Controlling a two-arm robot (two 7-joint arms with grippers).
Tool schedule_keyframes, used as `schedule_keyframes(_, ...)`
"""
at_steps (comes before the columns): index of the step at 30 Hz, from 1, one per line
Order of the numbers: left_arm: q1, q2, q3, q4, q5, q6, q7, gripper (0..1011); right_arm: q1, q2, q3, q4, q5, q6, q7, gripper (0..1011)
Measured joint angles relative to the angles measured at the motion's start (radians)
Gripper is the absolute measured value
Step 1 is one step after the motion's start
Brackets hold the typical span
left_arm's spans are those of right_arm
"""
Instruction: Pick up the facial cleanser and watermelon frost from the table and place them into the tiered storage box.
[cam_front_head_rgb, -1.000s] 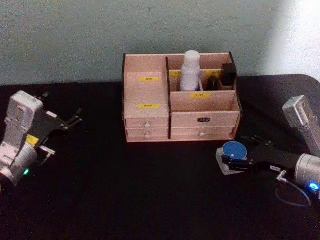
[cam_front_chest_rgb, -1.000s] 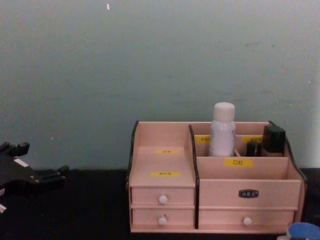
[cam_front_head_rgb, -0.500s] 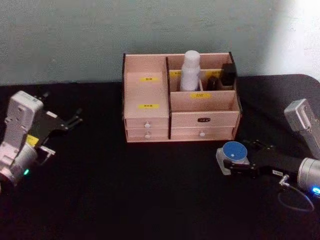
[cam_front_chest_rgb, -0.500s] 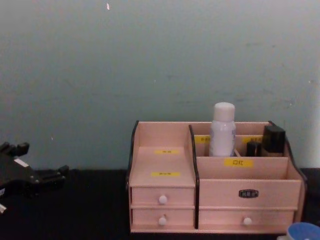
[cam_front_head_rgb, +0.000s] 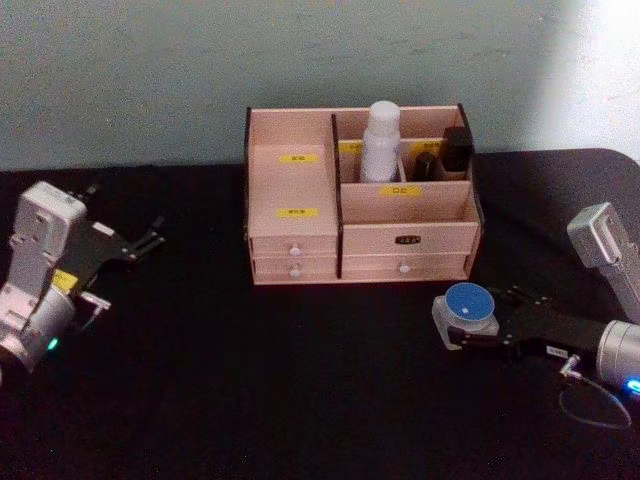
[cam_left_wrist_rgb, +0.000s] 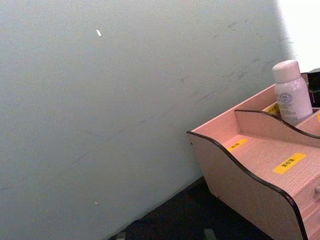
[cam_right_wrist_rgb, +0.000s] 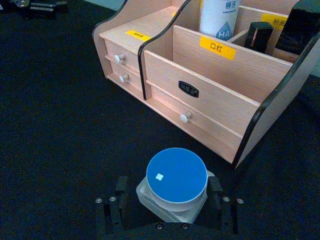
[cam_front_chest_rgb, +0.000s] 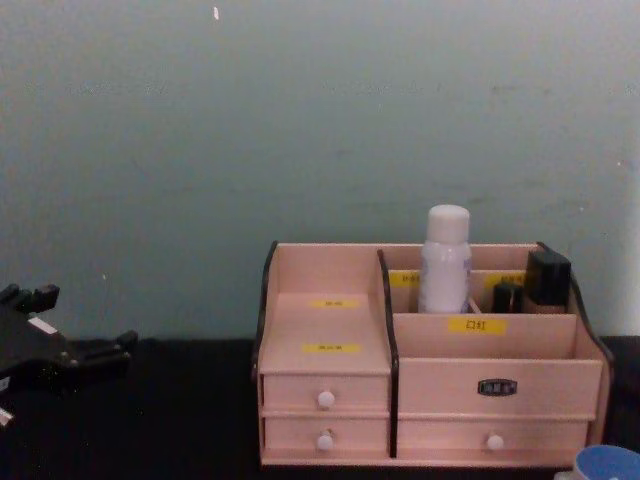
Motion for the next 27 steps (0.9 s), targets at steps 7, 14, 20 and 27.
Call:
schedule_keyframes(7,0.000,0.000,0.000,0.000,0.000,0.000,0.000,1001,-0.001,0.001,0.000,-0.001,0.000,0.000,-0.001,1003)
schedule_keyframes(14,0.000,0.000,0.000,0.000,0.000,0.000,0.000,1001,-0.001,0.001,0.000,-0.001,0.000,-0.001,-0.001,1003)
schedule_keyframes(20,0.000,0.000,0.000,0.000,0.000,0.000,0.000,1001,-0.001,0.000,0.000,0.000,0.000,-0.001,0.000,1003)
schedule_keyframes(27,0.000,0.000,0.000,0.000,0.000,0.000,0.000,1001,0.000,0.000,0.000,0.001,0.000,-0.002,0.000,1003)
